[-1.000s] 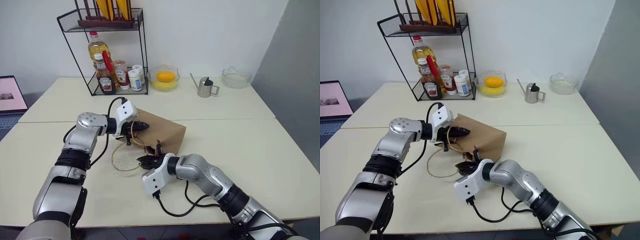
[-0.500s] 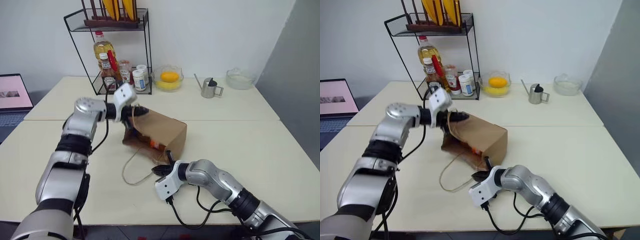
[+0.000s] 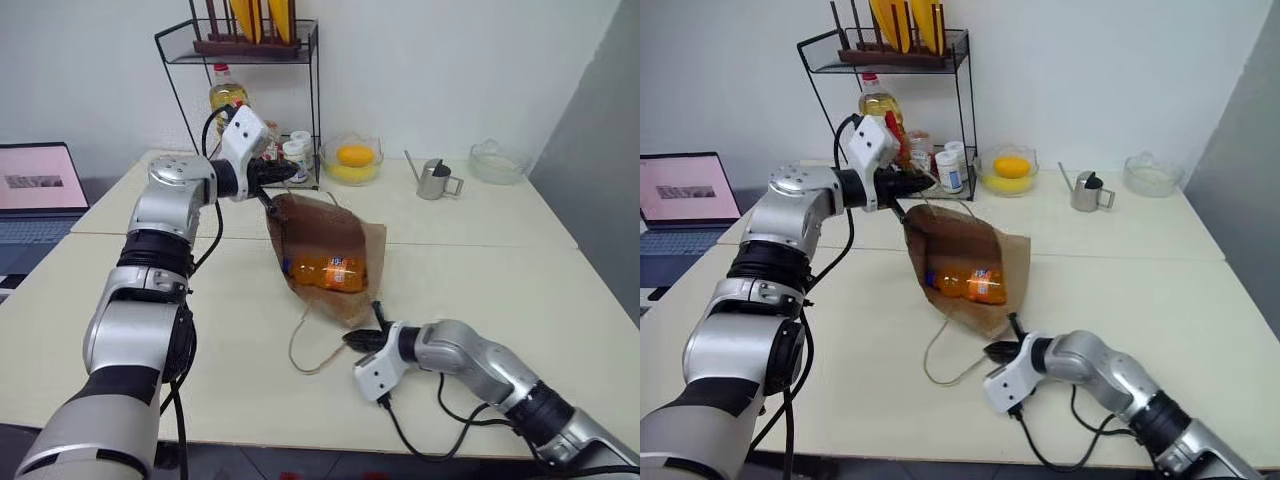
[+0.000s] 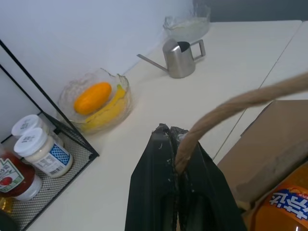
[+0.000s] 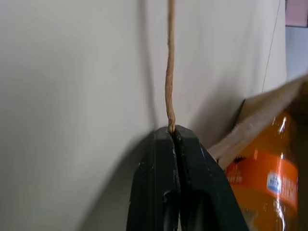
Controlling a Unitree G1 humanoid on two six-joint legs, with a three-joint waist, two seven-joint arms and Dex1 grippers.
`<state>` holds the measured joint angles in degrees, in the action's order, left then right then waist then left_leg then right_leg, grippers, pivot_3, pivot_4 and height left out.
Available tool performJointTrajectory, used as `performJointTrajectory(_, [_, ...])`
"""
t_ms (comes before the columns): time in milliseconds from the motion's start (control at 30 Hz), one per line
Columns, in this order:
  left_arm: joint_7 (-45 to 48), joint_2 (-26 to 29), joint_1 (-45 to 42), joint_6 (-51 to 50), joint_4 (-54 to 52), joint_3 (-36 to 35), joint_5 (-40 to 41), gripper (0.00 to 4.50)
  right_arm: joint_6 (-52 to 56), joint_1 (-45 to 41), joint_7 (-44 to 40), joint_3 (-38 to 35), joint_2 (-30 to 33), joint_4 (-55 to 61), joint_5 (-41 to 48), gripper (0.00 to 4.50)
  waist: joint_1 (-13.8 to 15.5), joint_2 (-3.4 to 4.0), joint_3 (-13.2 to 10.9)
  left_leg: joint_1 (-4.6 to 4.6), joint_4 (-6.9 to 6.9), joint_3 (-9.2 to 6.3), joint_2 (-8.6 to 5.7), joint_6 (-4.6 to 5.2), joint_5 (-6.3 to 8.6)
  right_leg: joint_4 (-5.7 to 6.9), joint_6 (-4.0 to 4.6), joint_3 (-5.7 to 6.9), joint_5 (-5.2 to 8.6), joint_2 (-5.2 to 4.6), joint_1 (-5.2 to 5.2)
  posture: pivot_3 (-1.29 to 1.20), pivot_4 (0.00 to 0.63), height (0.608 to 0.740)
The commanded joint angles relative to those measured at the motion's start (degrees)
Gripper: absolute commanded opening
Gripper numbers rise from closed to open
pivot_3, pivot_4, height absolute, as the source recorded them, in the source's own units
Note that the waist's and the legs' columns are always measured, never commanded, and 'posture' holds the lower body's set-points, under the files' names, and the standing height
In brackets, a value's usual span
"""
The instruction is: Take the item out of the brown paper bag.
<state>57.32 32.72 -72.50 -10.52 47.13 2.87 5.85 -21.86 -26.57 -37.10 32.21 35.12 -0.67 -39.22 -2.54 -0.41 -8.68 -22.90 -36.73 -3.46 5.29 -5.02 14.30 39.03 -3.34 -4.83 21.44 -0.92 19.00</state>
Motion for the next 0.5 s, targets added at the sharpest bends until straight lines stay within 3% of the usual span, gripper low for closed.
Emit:
performJointTrajectory(33, [1.73,0.10,1.01,-1.67,-5.38,-1.78,2.20,0.00,4.96,6.24,-6.90,-0.97,2.84,-0.45,3.43,0.43,0.19,0.00,0.00,0.00,0.00,0.02,-0.01,0.00,0.00,0.00,-0.01,0.00,0.01,-0.03,0.00,0.00,0.150,0.740])
performJointTrajectory(267, [2.47,-0.55,3.31,-5.72,-11.09,-2.09,3.87,0.00,24.24,10.37,-17.58,-10.06,1.88,19.45,18.43,2.54,0.23,-0.01,-0.01,-0.08,0.00,0.17,0.04,0.00,0.00,-0.03,-0.05,0.04,0.03,-0.03,0.02,0.00,0.150,0.740])
performJointTrajectory(433, [2.48,-0.60,4.37,-6.50,-12.52,-1.98,3.97,0.00,52.94,-0.99,-20.18,-17.06,-5.19,31.81,26.59,4.21,-0.96,0.09,-0.19,-0.08,0.04,0.17,0.08,0.00,0.00,0.02,-0.05,0.02,0.03,0.02,0.13,0.00,0.150,0.740])
performJointTrajectory(500, [2.39,-0.66,4.47,-6.54,-12.65,-1.99,3.88,0.00,60.09,-7.13,-19.03,-17.06,-8.10,31.79,27.26,4.21,-1.38,0.09,-0.21,-0.08,0.06,0.16,0.13,0.00,0.00,0.07,-0.05,-0.04,0.03,0.09,0.21,0.00,0.150,0.740])
